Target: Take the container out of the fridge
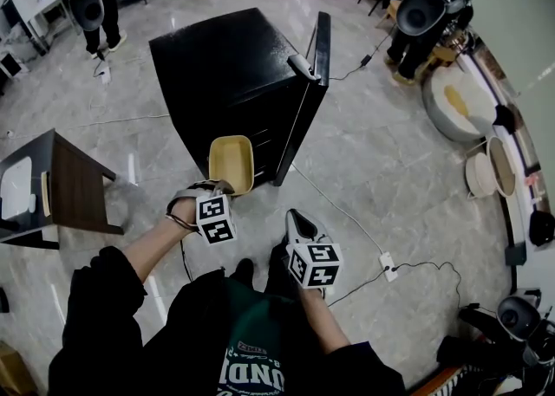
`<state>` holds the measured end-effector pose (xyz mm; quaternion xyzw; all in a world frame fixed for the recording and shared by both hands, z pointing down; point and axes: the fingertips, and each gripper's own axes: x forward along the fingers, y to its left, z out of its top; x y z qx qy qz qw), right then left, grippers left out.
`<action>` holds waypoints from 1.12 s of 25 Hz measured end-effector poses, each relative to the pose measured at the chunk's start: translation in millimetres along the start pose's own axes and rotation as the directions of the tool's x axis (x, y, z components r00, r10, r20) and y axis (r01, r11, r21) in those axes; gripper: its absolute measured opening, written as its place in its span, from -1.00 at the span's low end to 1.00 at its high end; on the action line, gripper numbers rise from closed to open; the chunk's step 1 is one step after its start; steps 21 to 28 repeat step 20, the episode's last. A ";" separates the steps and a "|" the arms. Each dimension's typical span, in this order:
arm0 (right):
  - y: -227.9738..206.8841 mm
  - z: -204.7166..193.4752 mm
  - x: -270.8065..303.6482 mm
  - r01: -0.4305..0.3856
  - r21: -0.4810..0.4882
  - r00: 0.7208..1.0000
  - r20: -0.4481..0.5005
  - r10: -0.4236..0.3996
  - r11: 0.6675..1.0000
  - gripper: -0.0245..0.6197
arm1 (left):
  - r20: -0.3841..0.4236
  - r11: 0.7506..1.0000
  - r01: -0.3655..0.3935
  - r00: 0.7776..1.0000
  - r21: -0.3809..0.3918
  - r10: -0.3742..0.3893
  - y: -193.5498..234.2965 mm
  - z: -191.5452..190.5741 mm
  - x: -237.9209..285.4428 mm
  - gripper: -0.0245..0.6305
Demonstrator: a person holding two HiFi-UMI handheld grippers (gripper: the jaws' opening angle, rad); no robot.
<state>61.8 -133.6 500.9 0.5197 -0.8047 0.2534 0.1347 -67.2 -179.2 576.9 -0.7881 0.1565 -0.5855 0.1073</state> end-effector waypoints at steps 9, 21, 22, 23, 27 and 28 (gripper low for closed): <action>-0.1 0.9 1.2 0.001 -0.004 1.000 -0.007 -0.001 1.000 -0.82 | 0.003 1.000 0.002 1.000 -0.002 -0.002 2.0 -0.3 0.8 -0.84; -1.5 2.3 3.9 -0.002 -0.016 1.000 -0.018 0.001 1.000 -0.82 | 0.007 1.000 0.011 1.000 0.002 -0.011 4.6 4.1 6.8 -0.84; -1.5 2.3 3.9 -0.002 -0.016 1.000 -0.018 0.001 1.000 -0.82 | 0.007 1.000 0.011 1.000 0.002 -0.011 4.6 4.1 6.8 -0.84; -1.5 2.3 3.9 -0.002 -0.016 1.000 -0.018 0.001 1.000 -0.82 | 0.007 1.000 0.011 1.000 0.002 -0.011 4.6 4.1 6.8 -0.84; -1.5 2.3 3.9 -0.002 -0.016 1.000 -0.018 0.001 1.000 -0.82 | 0.007 1.000 0.011 1.000 0.002 -0.011 4.6 4.1 6.8 -0.84; -1.5 2.3 3.9 -0.002 -0.016 1.000 -0.018 0.001 1.000 -0.82 | 0.007 1.000 0.011 1.000 0.002 -0.011 4.6 4.1 6.8 -0.84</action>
